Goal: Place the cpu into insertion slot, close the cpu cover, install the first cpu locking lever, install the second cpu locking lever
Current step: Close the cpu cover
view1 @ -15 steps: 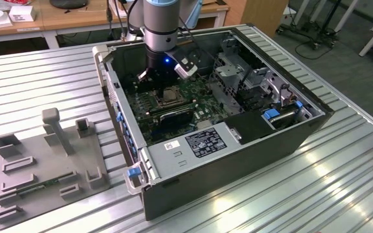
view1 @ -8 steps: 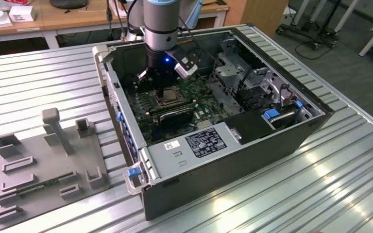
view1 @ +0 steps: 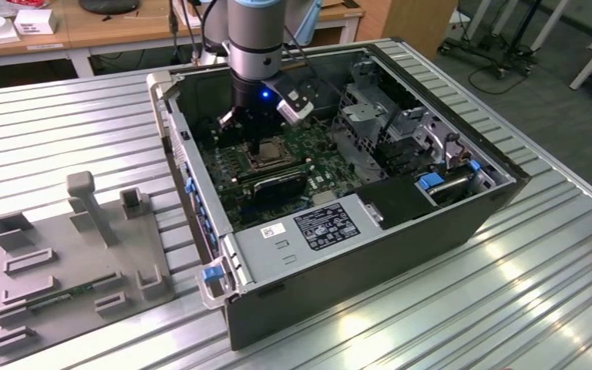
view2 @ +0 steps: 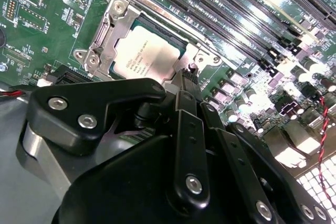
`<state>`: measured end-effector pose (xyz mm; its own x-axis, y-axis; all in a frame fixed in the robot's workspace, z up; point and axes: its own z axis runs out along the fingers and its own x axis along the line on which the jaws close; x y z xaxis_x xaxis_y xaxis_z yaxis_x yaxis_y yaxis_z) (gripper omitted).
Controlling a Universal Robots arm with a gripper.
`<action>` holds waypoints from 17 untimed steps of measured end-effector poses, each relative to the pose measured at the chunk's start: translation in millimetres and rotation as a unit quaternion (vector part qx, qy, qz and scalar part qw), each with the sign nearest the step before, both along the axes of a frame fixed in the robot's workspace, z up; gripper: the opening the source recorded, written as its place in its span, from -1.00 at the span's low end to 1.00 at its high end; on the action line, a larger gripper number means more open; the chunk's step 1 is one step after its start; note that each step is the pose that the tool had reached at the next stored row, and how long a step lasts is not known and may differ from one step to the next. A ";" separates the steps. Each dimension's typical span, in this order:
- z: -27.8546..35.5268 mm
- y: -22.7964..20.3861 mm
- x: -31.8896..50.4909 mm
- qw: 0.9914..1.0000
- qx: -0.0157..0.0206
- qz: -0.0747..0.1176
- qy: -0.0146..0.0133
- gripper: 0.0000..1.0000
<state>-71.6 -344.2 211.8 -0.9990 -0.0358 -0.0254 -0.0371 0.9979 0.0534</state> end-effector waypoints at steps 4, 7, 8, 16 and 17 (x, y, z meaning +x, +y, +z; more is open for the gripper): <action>4.3 0.1 0.0 1.000 0.000 0.000 0.000 -0.79; 7.5 0.1 0.0 1.000 0.000 0.000 0.000 -0.79; 8.0 0.1 0.0 1.000 0.000 0.000 0.000 -0.79; 8.4 0.0 0.5 1.000 0.000 0.000 0.000 -0.79; 8.4 0.0 0.9 1.000 0.000 0.000 0.000 -0.79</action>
